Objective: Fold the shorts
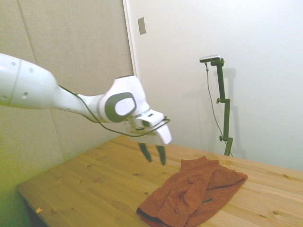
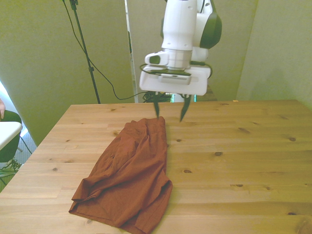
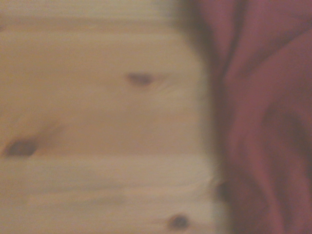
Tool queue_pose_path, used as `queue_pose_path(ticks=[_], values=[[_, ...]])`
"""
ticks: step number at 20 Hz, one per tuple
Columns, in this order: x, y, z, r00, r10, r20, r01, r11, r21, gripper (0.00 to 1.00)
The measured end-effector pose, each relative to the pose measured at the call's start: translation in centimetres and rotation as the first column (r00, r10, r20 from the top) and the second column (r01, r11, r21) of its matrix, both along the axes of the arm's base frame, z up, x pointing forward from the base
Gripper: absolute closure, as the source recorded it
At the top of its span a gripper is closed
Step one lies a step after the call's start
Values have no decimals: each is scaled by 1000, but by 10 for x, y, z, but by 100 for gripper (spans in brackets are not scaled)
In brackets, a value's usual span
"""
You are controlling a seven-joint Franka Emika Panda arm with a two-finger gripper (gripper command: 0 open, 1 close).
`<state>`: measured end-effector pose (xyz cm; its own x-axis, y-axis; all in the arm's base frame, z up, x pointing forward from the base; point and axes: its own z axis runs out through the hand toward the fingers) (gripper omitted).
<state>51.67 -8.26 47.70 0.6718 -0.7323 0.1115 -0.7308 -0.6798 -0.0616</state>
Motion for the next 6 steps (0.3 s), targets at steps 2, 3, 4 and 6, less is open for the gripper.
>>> queue_pose_path(ticks=[2,3,4,6], values=[[-34,21,14,998,57,-30,-56,998,29,0],[-50,29,23,997,76,-34,-75,997,33,0],[-64,36,31,995,93,-32,-91,995,39,0],[-89,49,44,992,124,-25,-122,991,52,0]])
